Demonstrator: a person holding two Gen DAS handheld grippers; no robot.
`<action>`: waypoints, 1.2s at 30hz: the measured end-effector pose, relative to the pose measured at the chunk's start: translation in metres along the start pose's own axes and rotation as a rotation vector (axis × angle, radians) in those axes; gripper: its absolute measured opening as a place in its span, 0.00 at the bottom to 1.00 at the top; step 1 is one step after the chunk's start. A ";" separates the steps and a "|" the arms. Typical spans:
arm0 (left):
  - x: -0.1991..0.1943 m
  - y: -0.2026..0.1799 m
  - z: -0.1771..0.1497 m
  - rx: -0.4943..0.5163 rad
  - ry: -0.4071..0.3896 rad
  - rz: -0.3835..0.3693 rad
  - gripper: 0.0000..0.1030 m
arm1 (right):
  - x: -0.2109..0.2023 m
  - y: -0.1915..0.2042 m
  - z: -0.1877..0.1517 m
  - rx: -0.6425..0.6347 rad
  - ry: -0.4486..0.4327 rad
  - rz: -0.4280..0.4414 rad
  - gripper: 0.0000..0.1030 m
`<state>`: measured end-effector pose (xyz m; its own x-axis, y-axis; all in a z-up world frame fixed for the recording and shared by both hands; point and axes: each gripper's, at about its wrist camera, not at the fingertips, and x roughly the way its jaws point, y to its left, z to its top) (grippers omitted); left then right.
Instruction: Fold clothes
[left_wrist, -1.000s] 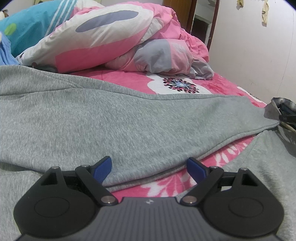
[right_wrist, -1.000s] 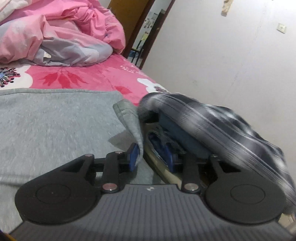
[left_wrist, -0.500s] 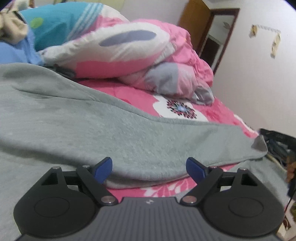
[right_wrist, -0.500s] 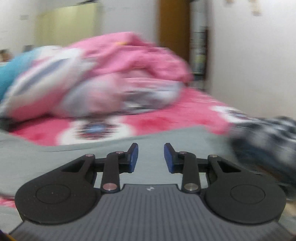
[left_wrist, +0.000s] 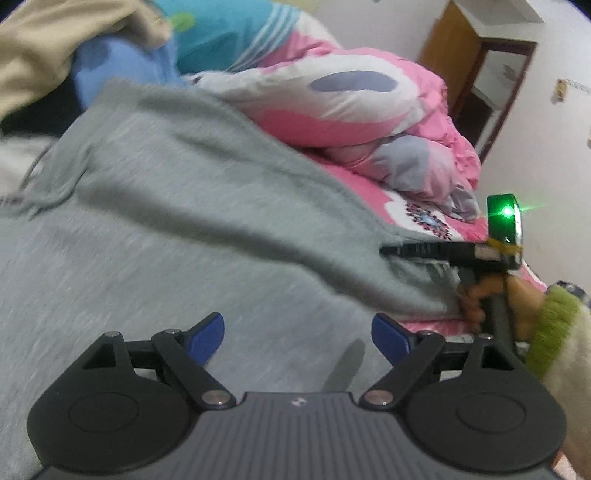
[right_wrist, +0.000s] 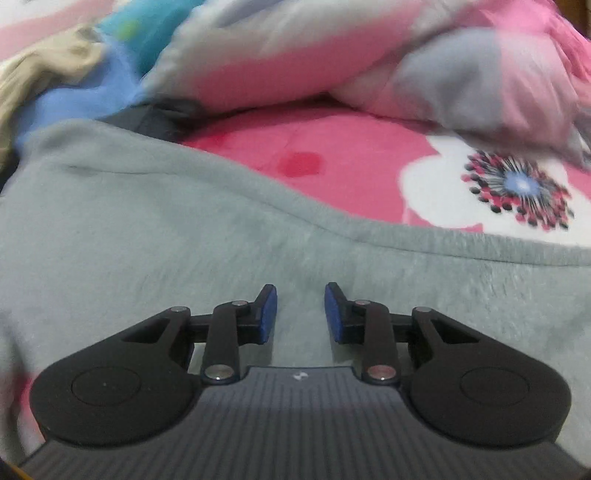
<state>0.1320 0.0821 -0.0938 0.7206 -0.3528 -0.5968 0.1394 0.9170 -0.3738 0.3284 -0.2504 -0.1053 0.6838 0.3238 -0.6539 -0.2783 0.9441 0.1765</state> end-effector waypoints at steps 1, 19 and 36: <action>-0.002 0.005 -0.002 -0.015 0.001 -0.011 0.85 | 0.003 -0.001 0.007 0.025 0.005 -0.015 0.26; -0.107 0.028 -0.055 -0.043 -0.007 -0.092 0.86 | -0.229 -0.031 -0.073 0.498 -0.268 0.028 0.57; -0.100 0.038 -0.061 -0.188 -0.034 0.088 0.68 | -0.370 -0.166 -0.325 1.179 -0.567 -0.436 0.53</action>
<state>0.0240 0.1406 -0.0919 0.7476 -0.2636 -0.6096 -0.0516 0.8920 -0.4491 -0.0975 -0.5469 -0.1315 0.8253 -0.2970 -0.4802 0.5634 0.3759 0.7358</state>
